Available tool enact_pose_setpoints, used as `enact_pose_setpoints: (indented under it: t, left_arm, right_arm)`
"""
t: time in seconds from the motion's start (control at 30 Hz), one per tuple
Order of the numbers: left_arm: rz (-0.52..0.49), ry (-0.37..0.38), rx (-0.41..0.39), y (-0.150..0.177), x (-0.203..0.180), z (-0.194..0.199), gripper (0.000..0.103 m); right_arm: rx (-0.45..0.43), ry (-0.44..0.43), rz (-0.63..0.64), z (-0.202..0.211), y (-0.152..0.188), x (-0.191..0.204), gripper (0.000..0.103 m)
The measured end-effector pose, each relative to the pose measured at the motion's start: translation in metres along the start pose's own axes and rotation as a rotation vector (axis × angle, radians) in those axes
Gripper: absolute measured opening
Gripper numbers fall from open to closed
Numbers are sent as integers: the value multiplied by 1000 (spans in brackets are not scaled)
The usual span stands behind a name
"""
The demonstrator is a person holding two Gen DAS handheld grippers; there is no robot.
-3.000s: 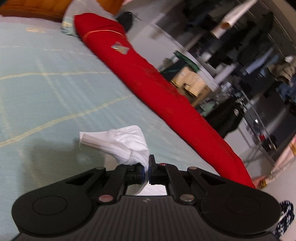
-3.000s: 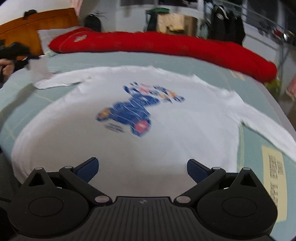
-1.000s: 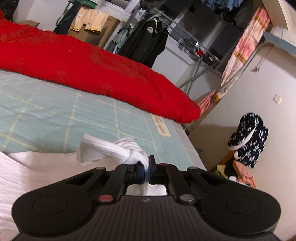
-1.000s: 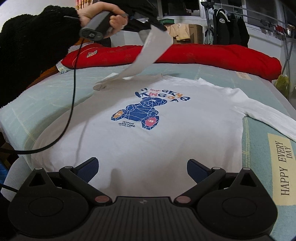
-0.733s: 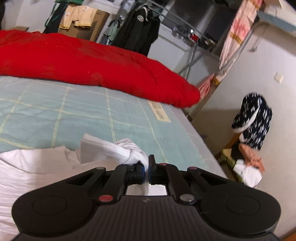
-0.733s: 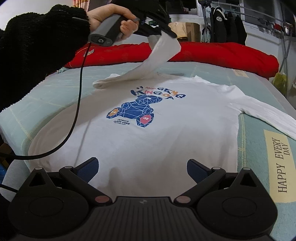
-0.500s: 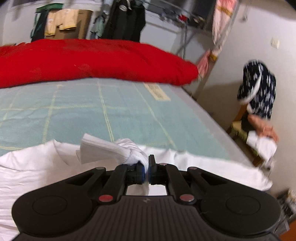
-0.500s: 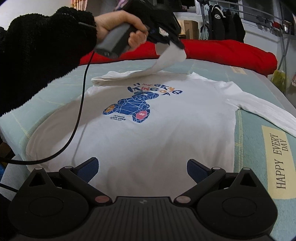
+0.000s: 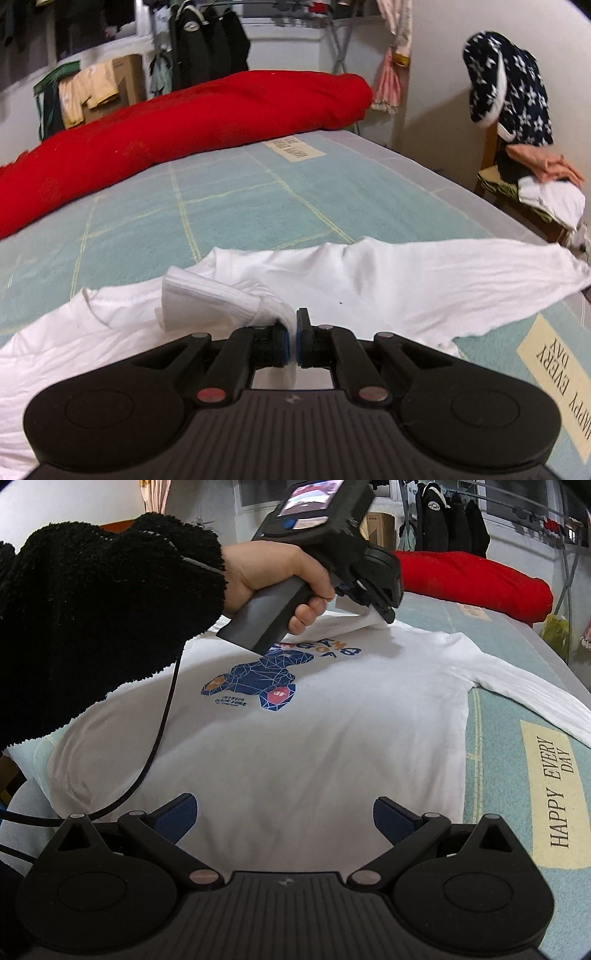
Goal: Fold clothes
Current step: 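Lay the sleeve along the collar and open the left tool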
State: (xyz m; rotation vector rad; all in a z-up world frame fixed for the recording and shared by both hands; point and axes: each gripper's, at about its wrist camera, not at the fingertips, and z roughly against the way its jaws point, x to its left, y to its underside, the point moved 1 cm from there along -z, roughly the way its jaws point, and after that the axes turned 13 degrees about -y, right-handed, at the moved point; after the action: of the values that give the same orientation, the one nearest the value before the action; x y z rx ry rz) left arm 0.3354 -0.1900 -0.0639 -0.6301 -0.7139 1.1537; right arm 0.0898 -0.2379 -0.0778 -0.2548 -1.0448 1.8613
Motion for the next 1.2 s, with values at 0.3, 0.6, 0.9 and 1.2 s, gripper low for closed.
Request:
enact_pose_setpoints:
  t: [0.3, 0.6, 0.9, 1.2]
  left_arm:
    - [-125, -15, -29, 9, -18, 5, 3]
    - [-230, 36, -7, 22, -30, 5, 48]
    - [-314, 122, 9, 28, -20, 24, 61]
    - [169, 382, 181, 19, 60, 17, 71]
  right_arm:
    - [21, 3, 4, -5, 0, 1, 103]
    - [28, 19, -2, -4, 1, 0, 103]
    - [27, 30, -8, -1, -1, 0, 103]
    - [12, 20, -18, 1, 3, -3, 103]
